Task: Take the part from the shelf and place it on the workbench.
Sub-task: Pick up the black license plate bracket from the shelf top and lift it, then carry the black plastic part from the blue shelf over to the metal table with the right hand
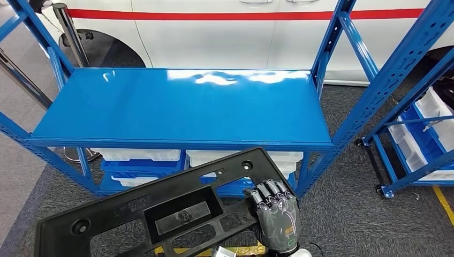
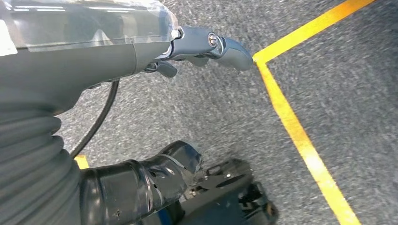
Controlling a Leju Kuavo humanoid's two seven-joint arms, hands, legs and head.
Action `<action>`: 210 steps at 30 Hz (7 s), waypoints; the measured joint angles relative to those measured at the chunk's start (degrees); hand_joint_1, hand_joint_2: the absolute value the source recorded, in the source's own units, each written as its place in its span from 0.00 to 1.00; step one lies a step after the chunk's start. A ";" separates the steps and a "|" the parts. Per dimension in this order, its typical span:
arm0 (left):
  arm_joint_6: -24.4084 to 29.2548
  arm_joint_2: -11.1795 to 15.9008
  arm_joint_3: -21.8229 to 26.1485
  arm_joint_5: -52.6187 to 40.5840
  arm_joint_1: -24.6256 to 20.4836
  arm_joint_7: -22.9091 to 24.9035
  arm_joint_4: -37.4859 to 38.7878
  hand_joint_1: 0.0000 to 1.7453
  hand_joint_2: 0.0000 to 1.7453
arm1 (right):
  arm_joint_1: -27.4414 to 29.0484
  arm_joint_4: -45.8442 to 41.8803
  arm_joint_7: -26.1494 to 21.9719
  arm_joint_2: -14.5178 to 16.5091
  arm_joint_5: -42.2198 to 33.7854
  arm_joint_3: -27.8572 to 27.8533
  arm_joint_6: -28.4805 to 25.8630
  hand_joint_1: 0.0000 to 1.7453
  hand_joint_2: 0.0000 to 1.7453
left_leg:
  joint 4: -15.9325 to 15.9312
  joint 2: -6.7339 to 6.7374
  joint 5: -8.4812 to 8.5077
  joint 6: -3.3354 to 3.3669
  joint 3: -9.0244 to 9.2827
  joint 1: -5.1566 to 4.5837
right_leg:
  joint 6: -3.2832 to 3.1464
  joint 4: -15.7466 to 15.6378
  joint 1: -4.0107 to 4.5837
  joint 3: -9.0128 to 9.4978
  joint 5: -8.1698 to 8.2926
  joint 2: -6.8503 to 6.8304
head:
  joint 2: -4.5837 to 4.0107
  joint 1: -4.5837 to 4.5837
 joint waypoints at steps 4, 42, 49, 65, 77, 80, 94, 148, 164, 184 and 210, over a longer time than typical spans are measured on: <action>-0.05 -0.01 0.00 -0.08 0.00 -0.02 0.00 0.00 1.00 | -0.06 0.06 -0.11 0.01 -0.16 -0.01 -0.01 1.00 1.00 | 2.23 -0.05 0.39 -0.74 -2.39 -0.02 | -0.25 -11.92 -0.04 8.69 3.37 -0.06 | 0.00 -0.02; 0.32 0.09 0.02 -0.38 0.09 -0.44 0.00 0.00 1.00 | -0.06 0.22 -0.92 0.42 -1.31 -0.40 -0.01 1.00 1.00 | 8.93 -0.52 -3.69 -3.38 -7.69 0.18 | -3.05 -14.55 0.22 7.60 5.25 -0.14 | 0.00 -0.10; 0.31 0.11 0.02 -0.38 0.00 -0.46 0.00 0.00 1.00 | -0.04 0.21 -0.97 0.45 -1.30 -0.42 -0.01 1.00 1.00 | 7.71 -0.66 -4.13 -3.67 1.00 0.51 | -2.39 -14.02 0.28 2.50 9.33 -0.23 | 0.00 -0.14; 0.35 0.05 0.05 -0.24 -0.12 -0.98 0.00 0.00 1.00 | 0.81 0.24 -1.94 0.50 -5.79 -1.37 -0.01 1.00 1.00 | 1.42 -0.15 1.25 -0.79 -3.22 -0.50 | -0.89 -9.56 0.58 8.05 4.66 -0.12 | 0.00 -0.04; 0.37 0.01 0.35 0.11 0.15 -1.40 0.00 0.00 1.00 | 2.91 -0.38 -4.04 0.62 -10.66 -2.42 -0.01 1.00 1.00 | 17.75 -0.51 -6.47 -4.10 -9.53 0.64 | -2.64 -15.76 0.28 9.41 4.21 0.22 | 0.00 -0.14; 0.37 0.02 0.37 0.16 0.17 -1.42 0.00 0.00 1.00 | 3.18 -0.46 -4.05 0.68 -10.69 -2.66 -0.01 1.00 1.00 | 8.69 -1.26 -2.10 -4.26 -3.66 1.18 | -2.34 -15.55 0.13 9.21 4.34 0.88 | 0.00 -0.13; 0.50 -0.03 1.32 0.39 0.32 -1.62 0.00 0.00 1.00 | 6.38 -2.63 -9.66 2.53 -13.89 -7.07 -0.03 1.00 1.00 | 0.92 1.18 -0.97 -1.04 0.05 0.45 | -0.32 -3.27 0.28 2.18 1.24 0.17 | 0.00 -0.01; 1.30 -0.03 4.38 1.42 0.49 -2.17 0.00 0.00 1.00 | 14.52 -18.28 -21.10 11.47 -35.96 -31.39 -0.16 1.00 1.00 | -0.54 -2.93 -2.13 -1.05 2.38 0.29 | -0.93 -13.51 0.63 4.40 6.47 5.55 | 0.00 0.07; 1.33 -0.08 4.43 1.30 0.36 -2.08 0.00 0.00 1.00 | 15.01 -19.60 -21.17 11.49 -37.45 -33.00 -0.17 1.00 1.00 | 3.78 3.06 -6.23 -3.65 1.57 0.52 | -1.80 -14.16 0.11 5.63 5.95 -1.10 | 0.00 0.07; 1.33 -0.17 4.59 1.27 0.78 -2.10 0.00 0.00 1.00 | 15.41 -19.75 -21.17 11.76 -38.27 -34.14 -0.16 1.00 1.00 | -0.92 1.57 -2.20 -0.45 2.25 0.21 | 0.54 0.23 0.12 -1.76 -0.28 0.49 | 0.00 0.24; 1.32 -0.27 4.68 1.33 0.54 -2.23 0.00 0.00 1.00 | 15.61 -19.59 -21.31 11.85 -38.50 -34.38 -0.19 1.00 1.00 | -0.93 -2.97 -2.07 -0.51 2.15 0.53 | -0.10 -12.18 0.61 4.16 4.67 4.77 | 0.00 0.35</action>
